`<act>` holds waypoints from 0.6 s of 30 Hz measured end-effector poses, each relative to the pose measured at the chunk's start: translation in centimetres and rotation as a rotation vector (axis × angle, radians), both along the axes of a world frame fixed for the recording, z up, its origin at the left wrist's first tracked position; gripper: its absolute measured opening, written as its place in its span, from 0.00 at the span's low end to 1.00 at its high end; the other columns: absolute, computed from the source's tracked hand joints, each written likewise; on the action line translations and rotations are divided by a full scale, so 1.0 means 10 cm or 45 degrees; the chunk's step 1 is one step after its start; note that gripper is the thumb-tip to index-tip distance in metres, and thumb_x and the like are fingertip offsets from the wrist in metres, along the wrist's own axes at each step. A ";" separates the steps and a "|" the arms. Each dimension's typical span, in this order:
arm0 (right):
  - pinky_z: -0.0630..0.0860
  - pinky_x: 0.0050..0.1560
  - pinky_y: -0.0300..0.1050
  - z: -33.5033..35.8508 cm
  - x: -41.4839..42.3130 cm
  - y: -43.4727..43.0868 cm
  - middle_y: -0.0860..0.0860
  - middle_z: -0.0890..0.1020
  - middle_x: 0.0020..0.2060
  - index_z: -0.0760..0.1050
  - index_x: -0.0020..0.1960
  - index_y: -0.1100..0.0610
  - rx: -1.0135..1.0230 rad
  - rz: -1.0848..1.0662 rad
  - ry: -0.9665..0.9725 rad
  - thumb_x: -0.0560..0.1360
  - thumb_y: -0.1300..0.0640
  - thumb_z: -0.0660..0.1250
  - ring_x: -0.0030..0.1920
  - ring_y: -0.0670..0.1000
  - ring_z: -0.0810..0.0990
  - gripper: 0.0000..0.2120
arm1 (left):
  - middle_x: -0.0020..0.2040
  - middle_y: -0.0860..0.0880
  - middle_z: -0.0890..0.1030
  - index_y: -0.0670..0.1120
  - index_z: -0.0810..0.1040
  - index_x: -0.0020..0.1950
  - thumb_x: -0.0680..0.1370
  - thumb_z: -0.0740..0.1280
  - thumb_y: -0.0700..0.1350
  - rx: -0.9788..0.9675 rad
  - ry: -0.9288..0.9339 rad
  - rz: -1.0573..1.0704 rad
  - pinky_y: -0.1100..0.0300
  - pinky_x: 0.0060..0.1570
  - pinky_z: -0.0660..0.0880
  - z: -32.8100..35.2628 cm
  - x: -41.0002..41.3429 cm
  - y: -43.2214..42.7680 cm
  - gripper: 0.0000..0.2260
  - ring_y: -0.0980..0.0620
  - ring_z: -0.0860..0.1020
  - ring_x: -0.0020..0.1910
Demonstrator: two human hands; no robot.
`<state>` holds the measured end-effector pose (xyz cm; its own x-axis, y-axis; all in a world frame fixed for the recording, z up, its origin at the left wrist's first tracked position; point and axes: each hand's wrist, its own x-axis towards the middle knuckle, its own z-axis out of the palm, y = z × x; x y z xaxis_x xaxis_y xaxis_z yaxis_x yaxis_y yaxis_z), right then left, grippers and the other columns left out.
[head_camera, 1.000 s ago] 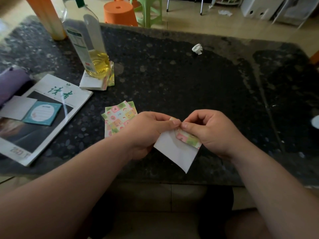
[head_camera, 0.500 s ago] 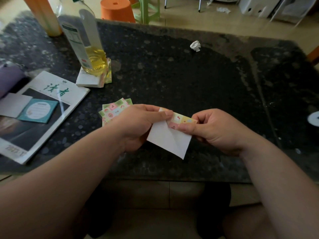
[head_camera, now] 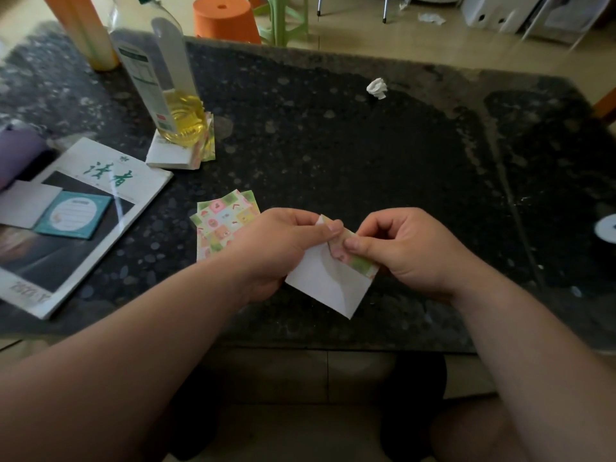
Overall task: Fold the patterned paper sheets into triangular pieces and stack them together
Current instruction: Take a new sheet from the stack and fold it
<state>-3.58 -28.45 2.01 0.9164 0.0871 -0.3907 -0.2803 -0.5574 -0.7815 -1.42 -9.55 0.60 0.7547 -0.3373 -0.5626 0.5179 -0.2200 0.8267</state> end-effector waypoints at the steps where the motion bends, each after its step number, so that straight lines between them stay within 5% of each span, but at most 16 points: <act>1: 0.80 0.46 0.47 -0.01 -0.01 0.01 0.45 0.86 0.39 0.84 0.42 0.51 0.008 -0.025 0.001 0.75 0.51 0.75 0.43 0.44 0.85 0.05 | 0.45 0.49 0.87 0.47 0.87 0.47 0.79 0.71 0.51 0.031 -0.042 -0.011 0.48 0.52 0.82 0.00 0.00 -0.01 0.10 0.47 0.86 0.49; 8: 0.79 0.46 0.47 -0.06 -0.04 0.18 0.47 0.86 0.38 0.86 0.41 0.53 0.143 -0.242 -0.019 0.77 0.57 0.71 0.44 0.47 0.84 0.07 | 0.43 0.55 0.86 0.59 0.87 0.43 0.80 0.71 0.54 0.199 -0.332 -0.011 0.48 0.50 0.83 -0.07 -0.04 -0.04 0.07 0.52 0.85 0.46; 18: 0.82 0.45 0.51 -0.03 -0.01 0.16 0.50 0.86 0.36 0.86 0.37 0.57 0.144 -0.328 -0.002 0.73 0.58 0.74 0.44 0.48 0.85 0.07 | 0.44 0.47 0.87 0.50 0.87 0.38 0.75 0.76 0.48 0.026 -0.162 0.132 0.45 0.50 0.82 -0.05 -0.01 -0.04 0.06 0.43 0.85 0.48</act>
<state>-3.67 -26.84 1.76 0.9145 -0.1056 -0.3905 -0.4002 -0.3769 -0.8353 -1.56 -9.92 0.12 0.8506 -0.2434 -0.4661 0.4298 -0.1886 0.8830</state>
